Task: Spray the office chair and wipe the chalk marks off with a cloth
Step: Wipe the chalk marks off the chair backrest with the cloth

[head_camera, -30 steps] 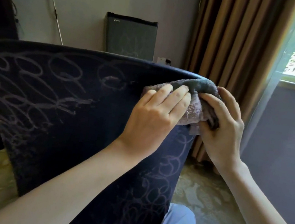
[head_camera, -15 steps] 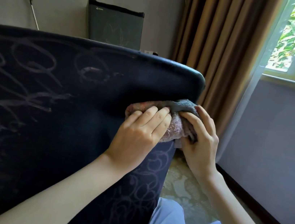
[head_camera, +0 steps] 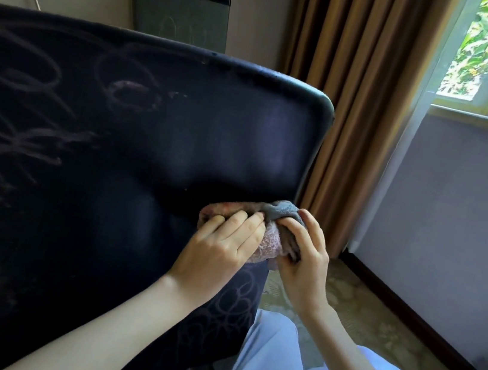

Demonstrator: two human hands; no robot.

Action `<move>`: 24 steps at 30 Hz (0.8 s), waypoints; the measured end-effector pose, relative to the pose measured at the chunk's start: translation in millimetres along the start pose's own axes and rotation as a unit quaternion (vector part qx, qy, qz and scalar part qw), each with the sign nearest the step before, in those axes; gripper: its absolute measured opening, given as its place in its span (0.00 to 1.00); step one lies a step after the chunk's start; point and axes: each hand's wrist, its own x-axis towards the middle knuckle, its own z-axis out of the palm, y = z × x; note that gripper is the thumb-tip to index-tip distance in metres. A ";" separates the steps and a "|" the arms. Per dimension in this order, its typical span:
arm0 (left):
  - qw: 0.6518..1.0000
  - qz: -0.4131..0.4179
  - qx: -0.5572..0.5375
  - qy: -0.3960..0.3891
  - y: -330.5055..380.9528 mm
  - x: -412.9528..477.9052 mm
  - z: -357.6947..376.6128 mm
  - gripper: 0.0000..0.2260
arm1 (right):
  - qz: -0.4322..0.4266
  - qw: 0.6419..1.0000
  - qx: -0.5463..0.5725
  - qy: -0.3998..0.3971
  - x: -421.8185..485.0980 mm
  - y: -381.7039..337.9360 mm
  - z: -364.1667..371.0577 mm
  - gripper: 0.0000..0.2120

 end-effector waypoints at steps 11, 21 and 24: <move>0.998 0.022 0.013 -0.059 28.7 -52.1 31.6 0.19 | 0.087 0.994 0.009 -0.069 -59.7 21.7 15.1 0.20; 1.000 0.005 0.016 0.023 26.8 9.6 2.2 0.10 | 0.024 0.998 0.052 -0.020 -13.1 6.6 -15.6 0.20; 0.997 -0.027 0.026 0.066 15.7 58.5 -26.0 0.09 | -0.034 0.998 0.045 0.018 41.3 -13.1 -41.3 0.20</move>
